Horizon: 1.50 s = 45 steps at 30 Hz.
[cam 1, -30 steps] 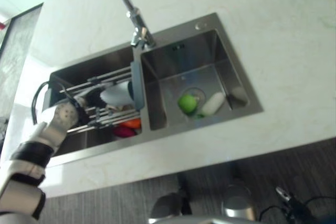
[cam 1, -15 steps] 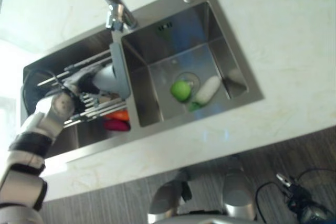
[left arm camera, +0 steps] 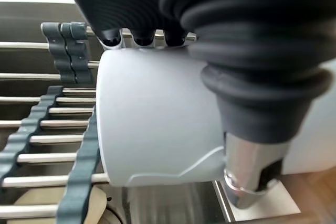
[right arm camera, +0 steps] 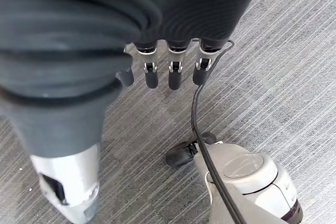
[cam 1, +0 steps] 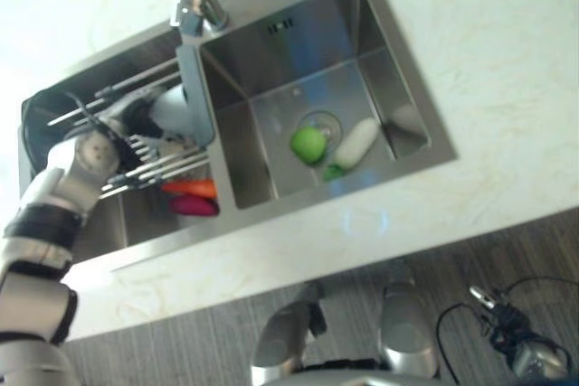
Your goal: Place the dishes in the dishwasher.
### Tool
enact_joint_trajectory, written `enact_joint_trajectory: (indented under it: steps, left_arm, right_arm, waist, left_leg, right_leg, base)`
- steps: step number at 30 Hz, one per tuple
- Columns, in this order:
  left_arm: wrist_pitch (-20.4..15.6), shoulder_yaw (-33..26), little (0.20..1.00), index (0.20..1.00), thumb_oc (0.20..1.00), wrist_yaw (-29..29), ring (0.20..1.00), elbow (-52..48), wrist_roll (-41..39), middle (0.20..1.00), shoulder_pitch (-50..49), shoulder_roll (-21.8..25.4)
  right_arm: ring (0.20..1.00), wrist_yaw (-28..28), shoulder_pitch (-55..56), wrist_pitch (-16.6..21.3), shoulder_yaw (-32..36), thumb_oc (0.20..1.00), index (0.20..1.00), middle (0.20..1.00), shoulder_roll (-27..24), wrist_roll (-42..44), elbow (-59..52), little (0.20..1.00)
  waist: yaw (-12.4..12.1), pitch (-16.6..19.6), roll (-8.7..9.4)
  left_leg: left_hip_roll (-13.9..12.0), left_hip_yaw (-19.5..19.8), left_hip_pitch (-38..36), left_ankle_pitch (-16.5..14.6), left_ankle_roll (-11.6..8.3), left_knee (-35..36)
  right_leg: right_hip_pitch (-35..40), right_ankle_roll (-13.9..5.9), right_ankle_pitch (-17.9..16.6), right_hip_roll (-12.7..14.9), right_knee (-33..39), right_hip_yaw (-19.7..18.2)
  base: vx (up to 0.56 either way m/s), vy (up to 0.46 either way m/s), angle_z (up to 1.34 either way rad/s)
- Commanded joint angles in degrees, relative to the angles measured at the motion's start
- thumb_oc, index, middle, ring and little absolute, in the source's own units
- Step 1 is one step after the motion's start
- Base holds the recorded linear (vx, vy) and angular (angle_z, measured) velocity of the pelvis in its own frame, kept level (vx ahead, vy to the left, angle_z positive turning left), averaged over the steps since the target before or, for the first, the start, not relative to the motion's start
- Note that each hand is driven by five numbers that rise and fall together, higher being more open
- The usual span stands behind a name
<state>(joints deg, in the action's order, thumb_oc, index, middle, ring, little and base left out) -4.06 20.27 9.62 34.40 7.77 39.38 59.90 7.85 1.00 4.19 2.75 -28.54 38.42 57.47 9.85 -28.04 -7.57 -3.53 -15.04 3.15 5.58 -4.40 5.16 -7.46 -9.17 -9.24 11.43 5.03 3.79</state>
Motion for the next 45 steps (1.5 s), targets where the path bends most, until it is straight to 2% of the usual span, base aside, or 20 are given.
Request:
enact_joint_trajectory:
  steps: [1, 5, 6, 9, 13, 19, 23, 24, 25, 28, 31, 33, 36, 37, 39, 40, 41, 42, 43, 45]
  left_arm:
    - [1.96, 3.43, 0.2, 0.2, 0.2, 3.16, 0.2, 0.74, -0.35, 0.2, -3.14, -1.12]
    - [2.68, 0.8, 0.2, 0.2, 0.2, -5.4, 0.2, 2.51, 1.01, 0.2, -3.64, 1.16]
    - [2.14, -2.18, 0.2, 0.2, 0.2, -10.55, 0.2, 4.17, 1.13, 0.2, -4.04, 2.74]
    - [0.79, -8.16, 0.2, 0.2, 0.2, -19.81, 0.2, 4.59, 3.4, 0.2, -6.25, 6.59]
    - [0.15, -13.96, 0.2, 0.2, 0.2, -28.92, 0.2, 3.37, 3.21, 0.2, -9.79, 10.75]
    - [0.52, -21.34, 0.2, 0.2, 0.2, -34.76, 0.2, -1.54, 6.09, 0.2, -16.89, 13.12]
    - [0.32, -26.16, 0.2, 0.2, 0.2, -38.78, 0.2, -4.73, 4.51, 0.2, -21.2, 14.85]
    - [-0.58, -27.63, 0.2, 0.2, 0.2, -39.69, 0.2, -5.44, 4.59, 0.2, -22.19, 15.23]
    - [-3.18, -29.7, 0.2, 0.2, 0.2, -39.79, 0.2, -6.46, 4.41, 0.2, -24.06, 15.7]
    - [-4.11, -34.59, 0.2, 0.2, 0.2, -41.16, 0.2, -10.4, 3.31, 0.2, -28.43, 14.5]
    - [-7.44, -42.57, 0.2, 0.2, 0.2, -42.09, 0.2, -14.29, 1.95, 0.2, -36.58, 10.4]
    - [-9.27, -46.34, 0.2, 0.2, 0.2, -41.65, 0.2, -16.0, 2.46, 0.2, -40.93, 8.65]
    - [-12.82, -47.88, 0.2, 0.2, 0.2, -39.88, 0.2, -17.34, 2.04, 0.2, -42.38, 7.21]
    - [-13.42, -47.8, 0.2, 0.2, 0.2, -39.29, 0.2, -17.48, 1.68, 0.2, -42.03, 7.15]
    - [-15.64, -45.18, 0.2, 0.2, 0.2, -37.92, 0.2, -18.2, 1.33, 0.2, -39.29, 6.19]
    - [-16.2, -40.93, 0.2, 0.2, 0.2, -37.26, 0.2, -20.03, 3.15, 0.2, -35.31, 4.47]
    - [-16.05, -40.27, 0.2, 0.2, 0.2, -37.21, 0.2, -20.49, 3.34, 0.2, -34.65, 4.31]
    - [-15.6, -38.35, 0.2, 0.2, 0.2, -36.9, 0.2, -21.97, 3.87, 0.2, -32.33, 3.77]
    - [-15.04, -37.17, 0.2, 0.2, 0.2, -36.75, 0.2, -22.41, 4.07, 0.2, -30.9, 3.59]
    - [-14.41, -34.0, 0.2, 0.2, 0.2, -35.79, 0.2, -23.31, 3.75, 0.2, -26.47, 3.58]
  right_arm:
    - [1.0, -0.72, 0.1, 0.2, -0.27, 1.0, 1.0, 1.0, -1.45, 1.53, 0.41, 1.0]
    - [1.0, -0.53, 0.76, 0.81, -0.29, 1.0, 1.0, 1.0, -1.29, 1.4, 0.33, 1.0]
    - [1.0, -0.26, 1.53, 1.69, -0.33, 1.0, 1.0, 1.0, -0.96, 1.2, 0.65, 1.0]
    - [1.0, -0.82, 2.59, 2.46, -0.62, 1.0, 1.0, 1.0, -0.1, 1.24, 0.37, 1.0]
    - [1.0, -1.49, 3.54, 2.35, -0.89, 1.0, 1.0, 1.0, 0.93, 1.26, 1.06, 1.0]
    - [1.0, -2.69, 4.22, 1.77, -0.68, 1.0, 1.0, 1.0, 2.72, -0.08, 3.31, 1.0]
    - [1.0, -3.0, 4.51, 1.57, -0.4, 1.0, 1.0, 1.0, 4.14, -1.14, 5.27, 1.0]
    - [1.0, -2.98, 4.51, 1.31, -0.45, 1.0, 1.0, 1.0, 4.58, -1.36, 5.98, 1.0]
    - [1.0, -3.83, 4.49, -0.38, -0.73, 1.0, 1.0, 1.0, 5.33, -2.68, 6.83, 1.0]
    - [1.0, -4.67, 4.29, -3.47, -0.91, 1.0, 1.0, 1.0, 6.55, -4.51, 9.63, 1.0]
    - [1.0, -2.56, 3.37, -2.51, -1.39, 1.0, 1.0, 1.0, 6.89, -5.42, 13.55, 1.0]
    - [1.0, -1.09, 3.05, -1.65, -2.07, 1.0, 1.0, 1.0, 6.36, -8.92, 14.66, 1.0]
    - [1.0, 0.59, 2.51, -0.9, -3.46, 1.0, 1.0, 1.0, 5.58, -12.97, 15.67, 1.0]
    - [1.0, 0.45, 2.47, -0.67, -3.77, 1.0, 1.0, 1.0, 5.53, -13.03, 15.67, 1.0]
    - [1.0, 0.13, 2.1, -0.44, -4.23, 1.0, 1.0, 1.0, 5.72, -13.0, 15.24, 1.0]
    - [1.0, -0.15, 1.35, -0.26, -4.41, 1.0, 1.0, 1.0, 6.43, -12.97, 14.88, 1.0]
    - [1.0, -0.16, 1.31, -0.16, -4.47, 1.0, 1.0, 1.0, 6.56, -13.01, 14.83, 1.0]
    - [1.0, -0.23, 1.16, 0.28, -4.69, 1.0, 1.0, 1.0, 6.92, -13.15, 14.59, 1.0]
    - [1.0, -0.29, 1.16, 0.66, -4.59, 1.0, 1.0, 1.0, 7.1, -13.75, 14.48, 1.0]
    - [1.0, -0.2, 1.12, 1.41, -5.12, 1.0, 1.0, 1.0, 6.82, -15.16, 13.82, 1.0]
  waist:
    - [1.81, 1.94, 0.87]
    - [1.51, 2.6, 0.55]
    - [1.16, 3.04, 0.41]
    - [0.3, 3.72, 0.19]
    - [-1.04, 5.38, -0.19]
    - [-3.21, 9.46, -0.9]
    - [-4.96, 12.91, -1.01]
    - [-5.46, 13.77, -0.93]
    - [-6.38, 14.85, -0.62]
    - [-8.17, 16.44, -0.01]
    - [-10.61, 17.42, 0.49]
    - [-11.47, 17.48, 0.49]
    - [-11.7, 16.93, 0.32]
    - [-11.56, 16.74, 0.38]
    - [-10.8, 15.88, 1.15]
    - [-9.67, 15.68, 2.61]
    - [-9.49, 15.57, 2.79]
    - [-8.76, 15.57, 3.5]
    - [-8.49, 15.66, 3.64]
    - [-7.27, 15.9, 4.03]
  left_leg:
    - [0.53, 3.57, 2.29, -6.07, 1.12, -2.81]
    - [0.63, 3.64, 2.0, -6.03, 1.04, -2.65]
    - [0.55, 3.58, 1.76, -5.88, 0.87, -2.34]
    - [0.42, 4.0, 1.12, -5.7, 0.61, -1.9]
    - [0.15, 4.47, 0.02, -5.67, 0.38, -1.61]
    - [-0.21, 5.12, -3.24, -6.13, 0.32, -1.28]
    - [-0.66, 5.37, -5.12, -6.66, 0.32, -0.95]
    - [-0.89, 5.59, -5.51, -6.73, 0.27, -0.9]
    - [-1.3, 6.06, -5.96, -6.89, 0.15, -0.86]
    - [-1.99, 7.82, -6.79, -7.1, -0.11, -0.78]
    - [-3.37, 11.2, -7.34, -6.89, -0.84, -1.53]
    - [-4.66, 12.01, -6.96, -5.95, -1.9, -1.94]
    - [-7.41, 10.52, -4.12, -2.44, -4.2, -1.97]
    - [-7.57, 9.79, -3.16, -2.4, -4.32, -2.98]
    - [-6.08, 5.94, -0.23, -5.68, -3.08, -10.93]
    - [-3.95, 0.26, 0.66, -12.4, -0.12, -19.96]
    - [-3.78, -0.66, 0.74, -13.3, 0.42, -21.51]
    - [-3.91, -4.09, 0.61, -14.88, 1.85, -25.62]
    - [-4.23, -4.98, 0.82, -15.35, 2.11, -27.21]
    - [-5.79, -8.53, -0.81, -14.12, 1.19, -31.0]
  right_leg:
    - [-1.17, -3.3, 6.83, 3.35, -5.38, 2.88]
    - [-0.62, -3.28, 7.07, 3.46, -5.26, 3.34]
    - [-0.32, -3.26, 7.24, 3.47, -5.18, 3.76]
    - [0.44, -3.28, 7.41, 3.43, -5.08, 4.75]
    - [2.28, -3.17, 8.02, 3.36, -4.97, 6.6]
    - [6.93, -2.65, 9.76, 3.2, -4.87, 9.7]
    - [9.86, -2.17, 11.12, 2.69, -4.6, 11.65]
    - [10.53, -1.94, 11.52, 2.44, -4.63, 12.09]
    - [11.38, -1.56, 12.22, 1.91, -4.67, 12.59]
    - [12.85, -0.44, 13.73, 0.2, -4.56, 12.93]
    - [14.1, 1.74, 15.59, -3.02, -4.2, 12.05]
    - [14.4, 2.7, 16.32, -4.74, -4.07, 12.19]
    - [14.78, 3.47, 16.86, -6.43, -3.73, 13.71]
    - [14.76, 3.64, 17.01, -6.54, -3.85, 14.27]
    - [13.79, 4.5, 17.59, -5.98, -5.39, 16.88]
    - [13.03, 5.27, 18.38, -5.23, -6.98, 19.03]
    - [12.94, 5.43, 18.47, -5.18, -7.32, 19.5]
    - [12.37, 6.09, 18.56, -5.06, -8.23, 21.31]
    - [12.09, 6.37, 18.76, -5.18, -8.61, 22.15]
    - [11.17, 7.59, 18.68, -5.34, -8.77, 25.16]
  base:
    - [0.0, 0.0, 0.0]
    - [0.0, 0.0, 0.0]
    - [0.0, 0.0, 0.0]
    - [-0.01, -0.012, -0.01]
    - [-0.02, -0.039, 0.06]
    - [0.0, -0.039, 0.21]
    - [-0.01, -0.097, 0.36]
    - [-0.01, -0.194, 0.3]
    - [0.0, -0.24, 0.29]
    - [0.0, -0.27, 0.33]
    - [-0.06, -0.375, 0.29]
    - [-0.12, -0.36, 0.21]
    - [-0.17, -0.182, 0.38]
    - [-0.27, -0.176, 0.9]
    - [-0.36, -0.145, 1.54]
    - [-0.36, -0.096, 1.65]
    - [-0.36, -0.069, 2.0]
    - [-0.23, -0.002, 1.1]
    - [-0.32, 0.019, 1.28]
    - [-0.28, 0.072, 1.1]
